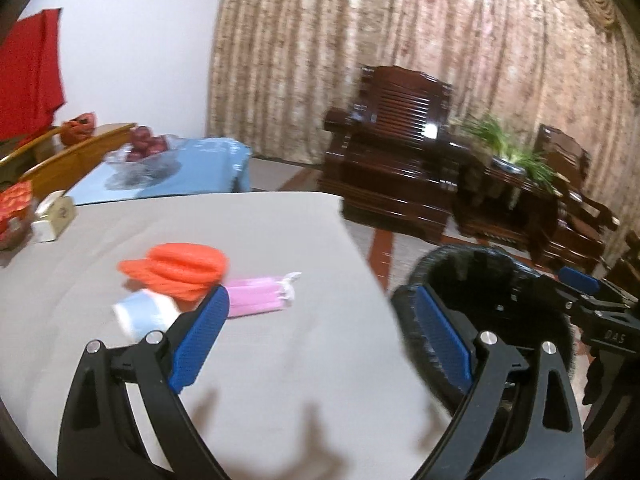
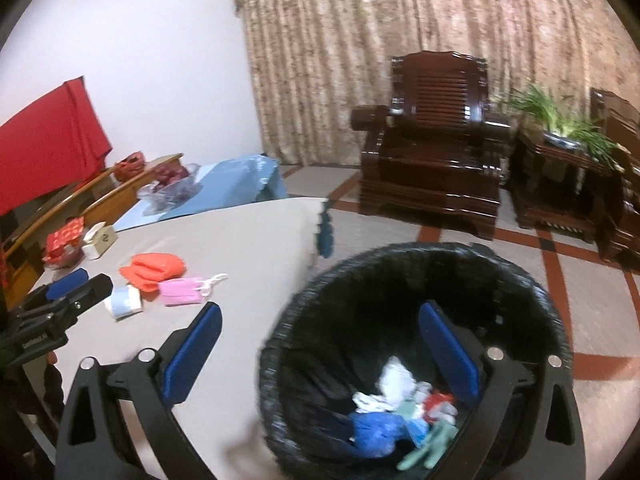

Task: Collect trash
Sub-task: 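Move both tools back toward the blue cup and pink mask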

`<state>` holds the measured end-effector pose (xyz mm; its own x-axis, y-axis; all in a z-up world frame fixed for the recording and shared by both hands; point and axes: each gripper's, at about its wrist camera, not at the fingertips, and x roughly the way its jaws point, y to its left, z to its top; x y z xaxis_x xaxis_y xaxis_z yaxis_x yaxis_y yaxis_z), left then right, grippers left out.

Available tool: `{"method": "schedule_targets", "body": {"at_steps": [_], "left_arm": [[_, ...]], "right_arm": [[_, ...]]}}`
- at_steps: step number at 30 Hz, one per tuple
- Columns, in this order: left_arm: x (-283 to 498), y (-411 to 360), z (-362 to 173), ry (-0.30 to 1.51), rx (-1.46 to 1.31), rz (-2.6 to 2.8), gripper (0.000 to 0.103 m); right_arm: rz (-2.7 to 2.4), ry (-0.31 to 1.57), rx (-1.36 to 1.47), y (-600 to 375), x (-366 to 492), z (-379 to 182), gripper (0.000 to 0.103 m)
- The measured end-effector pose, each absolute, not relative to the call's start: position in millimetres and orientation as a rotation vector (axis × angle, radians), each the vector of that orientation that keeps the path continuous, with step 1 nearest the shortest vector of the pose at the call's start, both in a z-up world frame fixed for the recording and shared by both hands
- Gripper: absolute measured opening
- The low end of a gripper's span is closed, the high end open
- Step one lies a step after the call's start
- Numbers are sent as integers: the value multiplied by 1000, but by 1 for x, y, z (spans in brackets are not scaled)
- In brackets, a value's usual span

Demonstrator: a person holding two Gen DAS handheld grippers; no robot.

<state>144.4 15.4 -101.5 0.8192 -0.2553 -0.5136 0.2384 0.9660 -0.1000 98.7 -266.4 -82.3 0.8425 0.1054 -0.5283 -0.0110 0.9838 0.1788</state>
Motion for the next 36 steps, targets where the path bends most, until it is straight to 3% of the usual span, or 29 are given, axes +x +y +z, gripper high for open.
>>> {"method": "schedule_targets", "body": {"at_steps": [15,36], "left_arm": [[169,118,-102,565,-69,-44,91],[245,142,-179,743,-91,70,91]], "right_arm": [[243,563,89,-169,161,-80,97],[276,674,72,-124,247,-136,97]]}}
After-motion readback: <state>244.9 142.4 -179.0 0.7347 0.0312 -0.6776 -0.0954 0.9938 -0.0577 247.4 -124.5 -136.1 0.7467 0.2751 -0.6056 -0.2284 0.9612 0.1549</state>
